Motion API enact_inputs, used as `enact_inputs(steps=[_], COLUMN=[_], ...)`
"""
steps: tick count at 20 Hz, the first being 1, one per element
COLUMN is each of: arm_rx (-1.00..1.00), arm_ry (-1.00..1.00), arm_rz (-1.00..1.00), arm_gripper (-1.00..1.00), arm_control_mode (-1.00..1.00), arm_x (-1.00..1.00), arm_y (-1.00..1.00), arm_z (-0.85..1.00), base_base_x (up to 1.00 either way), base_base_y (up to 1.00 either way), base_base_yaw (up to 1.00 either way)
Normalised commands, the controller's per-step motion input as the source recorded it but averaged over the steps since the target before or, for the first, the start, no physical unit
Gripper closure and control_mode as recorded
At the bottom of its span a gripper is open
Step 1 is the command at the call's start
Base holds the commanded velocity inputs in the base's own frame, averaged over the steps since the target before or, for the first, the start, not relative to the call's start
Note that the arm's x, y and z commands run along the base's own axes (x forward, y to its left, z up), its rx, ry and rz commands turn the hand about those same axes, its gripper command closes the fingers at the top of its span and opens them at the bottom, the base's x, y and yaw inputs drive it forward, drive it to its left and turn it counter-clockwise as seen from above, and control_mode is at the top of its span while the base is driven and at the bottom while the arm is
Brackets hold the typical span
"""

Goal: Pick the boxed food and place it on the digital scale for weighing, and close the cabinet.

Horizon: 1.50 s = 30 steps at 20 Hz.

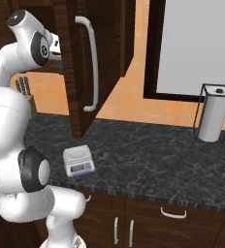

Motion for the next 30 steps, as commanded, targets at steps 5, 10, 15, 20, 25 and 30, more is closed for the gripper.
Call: enact_inputs(steps=[5,10,15,20,25,30], arm_rx=[-0.02,0.01,0.07,0.12,0.00,-0.02], arm_ry=[0.07,0.05,0.02,0.01,0.19,0.11], arm_rz=[0.14,-0.13,-0.26,-0.26,-0.03,0.00], arm_gripper=[1.00,1.00,1.00,1.00,1.00,1.00], arm_control_mode=[-1.00,-1.00,-1.00,-1.00,-1.00,-1.00], arm_x=[-0.98,-0.75,-0.62,-0.05,0.57,0.48], arm_y=[0.16,0.46,0.26,0.04,0.00,0.00], arm_z=[-0.71,-0.88,-0.66,-0.54,-0.49,-0.58], base_base_x=[0.00,0.00,0.00,0.00,0.00,0.00], base_base_y=[0.00,0.00,0.00,0.00,0.00,0.00], base_base_yaw=[0.00,0.00,0.00,0.00,0.00,0.00])
